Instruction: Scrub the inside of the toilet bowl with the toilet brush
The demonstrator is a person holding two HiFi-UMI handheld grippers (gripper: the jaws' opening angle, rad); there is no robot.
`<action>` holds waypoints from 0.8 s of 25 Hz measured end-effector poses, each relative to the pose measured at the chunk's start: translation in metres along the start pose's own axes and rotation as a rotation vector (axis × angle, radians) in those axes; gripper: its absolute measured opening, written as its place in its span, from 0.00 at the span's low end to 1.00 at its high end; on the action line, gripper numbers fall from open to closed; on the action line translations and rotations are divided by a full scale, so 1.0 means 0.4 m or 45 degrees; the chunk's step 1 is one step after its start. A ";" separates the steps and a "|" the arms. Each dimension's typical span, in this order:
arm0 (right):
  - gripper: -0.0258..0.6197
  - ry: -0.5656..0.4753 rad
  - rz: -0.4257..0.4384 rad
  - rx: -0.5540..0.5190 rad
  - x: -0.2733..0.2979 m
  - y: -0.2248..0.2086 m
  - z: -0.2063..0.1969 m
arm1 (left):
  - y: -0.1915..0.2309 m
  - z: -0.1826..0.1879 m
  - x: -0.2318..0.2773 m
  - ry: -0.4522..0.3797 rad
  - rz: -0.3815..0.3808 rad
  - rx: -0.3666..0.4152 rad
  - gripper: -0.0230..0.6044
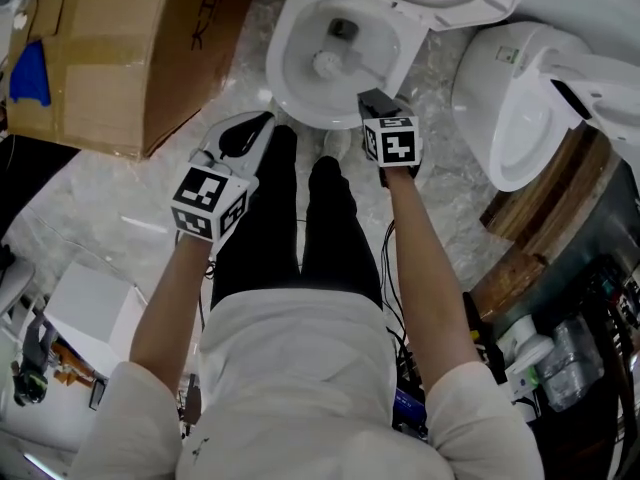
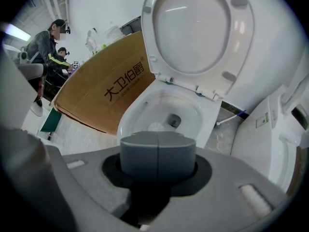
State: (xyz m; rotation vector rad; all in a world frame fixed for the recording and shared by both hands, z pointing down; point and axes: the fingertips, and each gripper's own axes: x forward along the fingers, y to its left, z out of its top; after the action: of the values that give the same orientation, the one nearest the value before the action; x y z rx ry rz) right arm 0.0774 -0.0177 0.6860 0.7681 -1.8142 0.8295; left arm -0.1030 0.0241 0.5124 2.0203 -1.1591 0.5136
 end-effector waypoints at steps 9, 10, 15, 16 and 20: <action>0.26 -0.182 0.071 0.227 -0.154 -0.048 0.006 | -0.093 0.061 -0.016 -0.045 -0.018 0.058 0.01; 0.26 -0.201 0.084 0.235 -0.177 -0.052 0.006 | -0.111 0.069 -0.019 -0.050 -0.022 0.065 0.01; 0.27 -0.266 0.124 0.243 -0.302 -0.062 -0.005 | -0.192 0.113 -0.037 -0.071 -0.034 0.099 0.01; 0.27 -0.278 0.135 0.245 -0.330 -0.061 -0.011 | -0.208 0.121 -0.042 -0.074 -0.034 0.105 0.01; 0.27 -0.317 0.194 0.267 -0.443 -0.061 -0.041 | -0.264 0.167 -0.060 -0.095 -0.026 0.130 0.01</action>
State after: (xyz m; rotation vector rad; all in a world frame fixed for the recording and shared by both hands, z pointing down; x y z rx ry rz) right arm 0.1651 0.0066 0.5311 0.9078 -2.0471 1.0753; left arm -0.0261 0.0203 0.4112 2.1528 -1.1768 0.5000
